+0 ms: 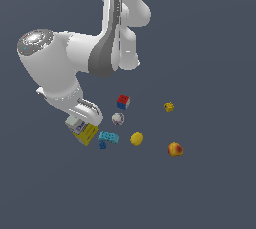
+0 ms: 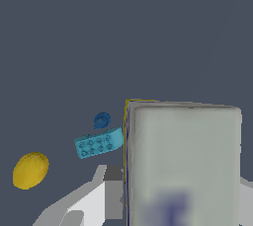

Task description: Pick up a designated object from a clutter of objects.

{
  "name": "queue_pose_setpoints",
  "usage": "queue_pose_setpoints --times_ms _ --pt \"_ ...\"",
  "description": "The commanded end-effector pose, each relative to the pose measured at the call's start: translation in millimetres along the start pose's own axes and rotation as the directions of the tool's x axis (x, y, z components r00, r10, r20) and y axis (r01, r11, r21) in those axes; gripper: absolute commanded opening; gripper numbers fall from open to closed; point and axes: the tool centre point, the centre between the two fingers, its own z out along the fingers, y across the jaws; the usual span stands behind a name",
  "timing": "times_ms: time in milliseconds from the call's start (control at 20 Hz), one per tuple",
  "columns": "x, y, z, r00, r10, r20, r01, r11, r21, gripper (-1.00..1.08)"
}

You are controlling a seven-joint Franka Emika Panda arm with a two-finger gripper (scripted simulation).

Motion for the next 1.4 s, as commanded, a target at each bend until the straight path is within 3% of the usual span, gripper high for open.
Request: queue_pose_setpoints --times_ms 0,1350 --pt "-17.5 -8.8 -13.6 1.000 -0.001 -0.001 0.001 1.000 0.000 -1.00" --pt "-231.5 -117.7 -182.7 1.000 0.000 -0.004 0.000 1.000 -0.005 -1.00"
